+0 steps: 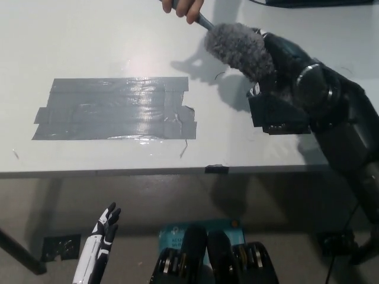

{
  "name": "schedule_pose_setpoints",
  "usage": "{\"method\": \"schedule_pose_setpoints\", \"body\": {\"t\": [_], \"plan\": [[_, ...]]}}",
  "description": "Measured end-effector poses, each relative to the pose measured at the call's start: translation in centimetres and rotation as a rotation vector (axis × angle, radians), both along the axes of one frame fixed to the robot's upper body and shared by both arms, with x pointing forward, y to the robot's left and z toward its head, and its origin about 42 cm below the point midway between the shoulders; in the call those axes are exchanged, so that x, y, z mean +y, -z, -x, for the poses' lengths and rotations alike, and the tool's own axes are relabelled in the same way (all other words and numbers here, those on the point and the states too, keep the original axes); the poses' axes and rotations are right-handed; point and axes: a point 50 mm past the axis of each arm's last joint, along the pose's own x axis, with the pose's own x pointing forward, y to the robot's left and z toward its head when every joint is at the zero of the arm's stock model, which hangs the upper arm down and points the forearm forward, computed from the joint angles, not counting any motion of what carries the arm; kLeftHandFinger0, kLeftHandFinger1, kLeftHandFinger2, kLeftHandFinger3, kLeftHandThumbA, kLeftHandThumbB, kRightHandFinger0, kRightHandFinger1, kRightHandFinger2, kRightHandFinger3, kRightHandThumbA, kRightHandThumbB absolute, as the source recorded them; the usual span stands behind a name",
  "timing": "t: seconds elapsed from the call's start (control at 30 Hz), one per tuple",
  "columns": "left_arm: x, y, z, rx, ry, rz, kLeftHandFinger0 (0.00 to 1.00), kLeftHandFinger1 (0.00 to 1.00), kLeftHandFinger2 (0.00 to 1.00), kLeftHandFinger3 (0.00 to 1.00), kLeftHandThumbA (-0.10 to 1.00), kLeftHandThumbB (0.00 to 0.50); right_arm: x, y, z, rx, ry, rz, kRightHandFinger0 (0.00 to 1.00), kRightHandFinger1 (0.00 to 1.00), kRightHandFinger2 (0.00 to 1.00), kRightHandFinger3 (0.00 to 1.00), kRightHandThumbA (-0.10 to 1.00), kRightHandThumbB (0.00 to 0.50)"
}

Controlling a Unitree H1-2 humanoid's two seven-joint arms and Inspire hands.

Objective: A person hands a grey duster to the robot and the robot grabs it with its right hand and places it on the black marked spot infron tof it on the desk

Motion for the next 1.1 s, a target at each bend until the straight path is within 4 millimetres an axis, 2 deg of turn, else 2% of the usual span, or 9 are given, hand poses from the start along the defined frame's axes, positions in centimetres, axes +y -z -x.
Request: {"method": "schedule_pose_setpoints", "body": {"t": [0.1,0.17,0.2,0.33,0.43,0.53,0.7,0.8,1.1], "plan": [[0.0,0.0,0.1,-0.001,0.002,-0.002,1.00,1.00,1.00,1.00,1.00,0.183,0.0,1.1,-1.2,0.047,0.036,0.074,1.00,1.00,1.00,1.00,0.47,0.420],[-0.1,-0.1,0.0,-0.004,0.003,-0.001,1.00,1.00,1.00,1.00,1.00,0.181,-0.3,1.7,-1.6,0.046,0.066,0.111,0.05,0.11,0.30,0.59,-0.06,0.267],[-0.1,-0.1,0.0,-0.003,0.002,-0.001,1.00,1.00,1.00,1.00,1.00,0.197,-0.4,2.1,-1.7,0.041,0.076,0.122,0.00,0.11,0.33,0.49,-0.10,0.204],[-0.1,0.0,0.0,0.003,0.001,-0.001,1.00,1.00,1.00,1.00,1.00,0.229,-0.8,3.2,-1.7,0.004,0.100,0.156,0.01,0.23,0.49,0.31,-0.10,0.178],[0.0,0.1,0.0,0.006,0.001,-0.002,1.00,1.00,1.00,1.00,1.00,0.209,-1.2,3.8,-1.6,-0.041,0.109,0.164,0.01,0.47,0.92,0.40,-0.10,0.174],[0.0,0.1,0.0,0.006,0.001,-0.002,1.00,1.00,1.00,1.00,1.00,0.214,-1.7,4.0,-1.5,-0.092,0.115,0.170,0.00,0.52,0.93,0.88,-0.10,0.175],[0.0,0.1,0.0,0.005,0.002,-0.001,1.00,1.00,1.00,1.00,1.00,0.223,-3.2,2.5,-1.6,-0.220,0.108,0.183,0.04,0.59,0.96,0.96,-0.10,0.142],[0.0,0.0,0.0,0.005,0.008,-0.002,1.00,1.00,1.00,1.00,1.00,0.232,-4.3,-0.4,-1.5,-0.336,0.078,0.184,0.07,0.54,0.94,0.71,-0.10,0.143],[0.1,-0.3,-0.6,-0.007,0.027,-0.011,1.00,1.00,1.00,1.00,1.00,0.219,-7.1,-8.2,-2.0,-0.411,-0.007,0.197,0.16,0.71,1.00,0.90,-0.10,0.196]]}}
